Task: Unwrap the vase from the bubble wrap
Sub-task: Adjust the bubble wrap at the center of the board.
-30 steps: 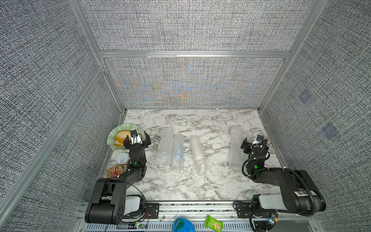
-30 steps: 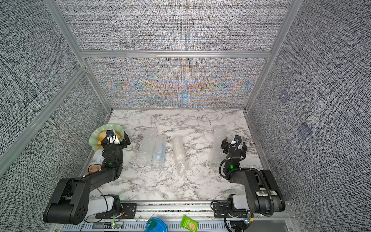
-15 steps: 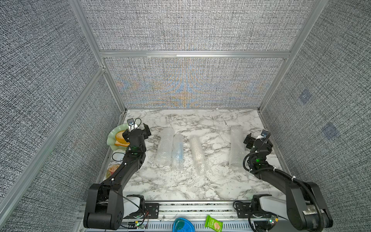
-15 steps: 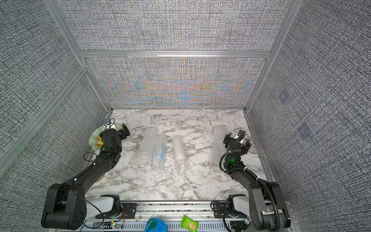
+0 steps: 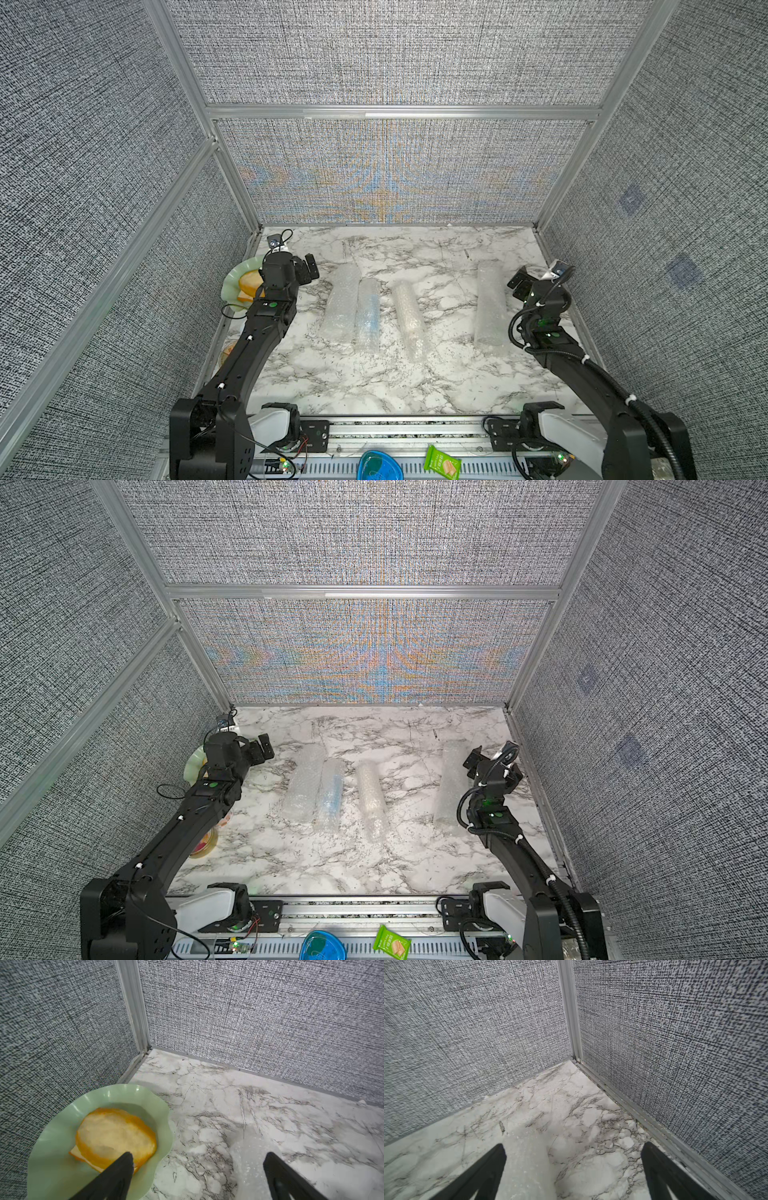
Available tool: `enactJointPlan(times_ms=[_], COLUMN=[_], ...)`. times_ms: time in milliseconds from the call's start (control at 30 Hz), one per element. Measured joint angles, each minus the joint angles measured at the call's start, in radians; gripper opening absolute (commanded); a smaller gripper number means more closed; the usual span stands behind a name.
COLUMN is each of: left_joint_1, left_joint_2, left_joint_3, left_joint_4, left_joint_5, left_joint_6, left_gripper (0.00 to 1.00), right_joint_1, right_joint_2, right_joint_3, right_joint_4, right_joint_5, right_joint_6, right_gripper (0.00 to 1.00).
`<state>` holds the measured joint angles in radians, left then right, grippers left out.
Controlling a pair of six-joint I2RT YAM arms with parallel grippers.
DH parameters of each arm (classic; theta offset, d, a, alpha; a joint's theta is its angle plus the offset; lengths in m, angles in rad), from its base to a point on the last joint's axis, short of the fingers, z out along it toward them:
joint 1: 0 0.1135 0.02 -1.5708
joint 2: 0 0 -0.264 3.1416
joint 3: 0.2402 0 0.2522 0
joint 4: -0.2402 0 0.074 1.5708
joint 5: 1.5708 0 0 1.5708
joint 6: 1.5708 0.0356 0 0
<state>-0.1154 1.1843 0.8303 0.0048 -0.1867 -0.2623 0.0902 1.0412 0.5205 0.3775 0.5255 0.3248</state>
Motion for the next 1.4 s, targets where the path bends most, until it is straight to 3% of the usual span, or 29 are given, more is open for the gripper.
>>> enactJointPlan(times_ms=[333,667,1067,1400], left_joint_1=[0.0,-0.004,-0.08,-0.174], left_joint_2=[0.019,0.096,0.124,0.151], left_joint_3=[0.029,0.067,0.067,0.067], left_joint_4=[-0.143,-0.21,-0.232,-0.264], left_joint_5=[0.163,0.322,0.374,0.373], left_joint_6=[0.0,0.026,0.054,0.071], left_gripper=[0.99,0.99,0.99,1.0], right_joint_1=[0.029,0.161,0.297,0.252], right_joint_2=[-0.005,0.114,0.251,0.325], right_joint_3=[0.185,0.375,0.498,0.56], right_joint_4=[-0.283,-0.57,-0.821,-0.994], right_joint_5=[-0.206,-0.357,-0.384,-0.251], right_joint_6=[0.053,-0.008,-0.048,-0.001], right_gripper=[0.99,0.99,0.99,0.99])
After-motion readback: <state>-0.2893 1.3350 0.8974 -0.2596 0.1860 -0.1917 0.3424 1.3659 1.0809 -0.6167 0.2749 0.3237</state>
